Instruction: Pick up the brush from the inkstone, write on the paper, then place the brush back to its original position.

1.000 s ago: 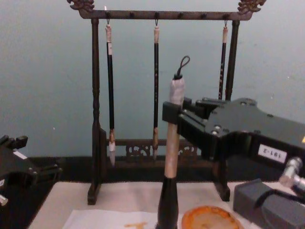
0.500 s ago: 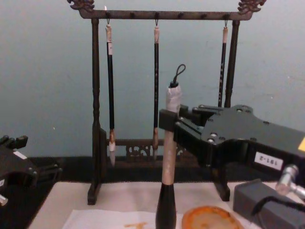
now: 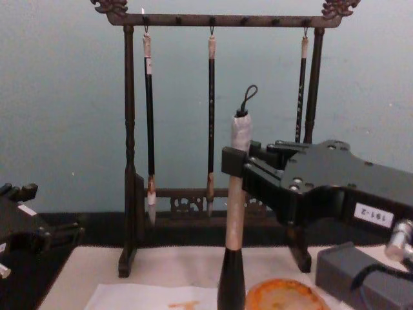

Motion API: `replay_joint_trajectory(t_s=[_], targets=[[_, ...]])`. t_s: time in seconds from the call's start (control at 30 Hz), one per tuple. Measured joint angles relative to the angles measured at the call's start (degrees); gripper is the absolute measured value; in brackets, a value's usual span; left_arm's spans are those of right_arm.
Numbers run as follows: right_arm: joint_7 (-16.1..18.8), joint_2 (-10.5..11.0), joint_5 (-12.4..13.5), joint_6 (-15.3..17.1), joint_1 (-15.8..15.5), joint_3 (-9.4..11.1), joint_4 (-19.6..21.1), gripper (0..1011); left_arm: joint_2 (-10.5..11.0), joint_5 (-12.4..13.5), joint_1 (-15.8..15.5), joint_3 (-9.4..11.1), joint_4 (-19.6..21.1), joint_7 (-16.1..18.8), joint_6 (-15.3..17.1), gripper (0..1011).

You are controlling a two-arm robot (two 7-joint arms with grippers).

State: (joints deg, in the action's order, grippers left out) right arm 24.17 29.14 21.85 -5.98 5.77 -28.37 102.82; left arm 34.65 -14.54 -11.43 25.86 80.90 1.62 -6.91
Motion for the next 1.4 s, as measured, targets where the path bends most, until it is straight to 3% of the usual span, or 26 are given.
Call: replay_joint_trajectory(t_s=[0.8,1.4], targets=[[3.0,0.17,0.1,3.64,-2.07,3.14,2.23,173,0.0,0.0,0.0,0.0,0.0,0.0,0.0,1009],[4.91,3.26,3.47,6.09,-3.73,4.6,4.85,173,0.0,0.0,0.0,0.0,0.0,0.0,0.0,1010]])
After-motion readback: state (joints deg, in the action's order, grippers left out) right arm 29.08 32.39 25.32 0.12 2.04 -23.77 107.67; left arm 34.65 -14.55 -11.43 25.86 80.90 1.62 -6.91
